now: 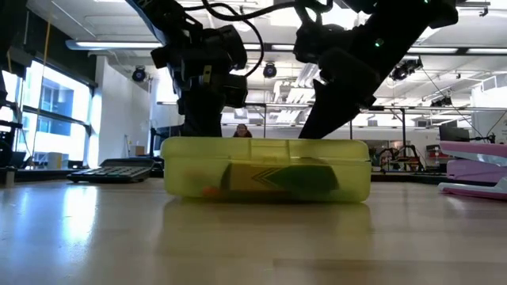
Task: Pack school essentials
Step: Close the yellow supply box
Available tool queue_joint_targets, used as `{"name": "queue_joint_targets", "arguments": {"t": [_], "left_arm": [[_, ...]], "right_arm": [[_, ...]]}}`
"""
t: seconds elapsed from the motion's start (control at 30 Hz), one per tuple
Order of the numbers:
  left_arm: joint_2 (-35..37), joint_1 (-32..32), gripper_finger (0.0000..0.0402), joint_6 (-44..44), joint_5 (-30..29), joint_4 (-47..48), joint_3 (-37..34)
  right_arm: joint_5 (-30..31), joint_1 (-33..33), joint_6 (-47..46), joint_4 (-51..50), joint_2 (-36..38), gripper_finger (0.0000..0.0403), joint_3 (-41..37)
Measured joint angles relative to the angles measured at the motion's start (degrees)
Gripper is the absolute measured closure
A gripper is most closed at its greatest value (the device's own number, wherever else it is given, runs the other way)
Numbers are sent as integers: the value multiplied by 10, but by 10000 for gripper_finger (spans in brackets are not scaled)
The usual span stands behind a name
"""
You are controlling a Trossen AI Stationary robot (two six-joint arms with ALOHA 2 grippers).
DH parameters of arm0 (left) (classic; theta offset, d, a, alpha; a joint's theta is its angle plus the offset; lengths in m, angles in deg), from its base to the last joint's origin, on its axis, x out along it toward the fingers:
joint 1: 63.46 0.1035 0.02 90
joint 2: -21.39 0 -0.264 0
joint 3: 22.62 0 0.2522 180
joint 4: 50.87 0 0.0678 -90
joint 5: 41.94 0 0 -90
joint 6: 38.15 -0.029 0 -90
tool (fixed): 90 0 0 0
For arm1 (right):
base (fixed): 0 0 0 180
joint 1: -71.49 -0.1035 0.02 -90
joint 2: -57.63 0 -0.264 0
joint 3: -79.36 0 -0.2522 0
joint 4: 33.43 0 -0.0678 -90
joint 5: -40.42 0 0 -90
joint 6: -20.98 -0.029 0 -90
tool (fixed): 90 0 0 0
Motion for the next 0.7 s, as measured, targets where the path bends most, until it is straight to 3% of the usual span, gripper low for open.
{"name": "queue_joint_targets", "arguments": {"t": [0.17, 0.43, 0.7], "left_arm": [[-1, 0, 401, -19, -18, 21, 14], [-3, -1, 401, -25, -114, 87, 76], [-3, -17, 401, -24, -106, 122, 89]], "right_arm": [[-1, 0, -22, -1, 0, 274, 0], [-2, 0, -43, -11, 0, 274, 0], [5, 0, -46, -19, 0, 274, 0]]}}
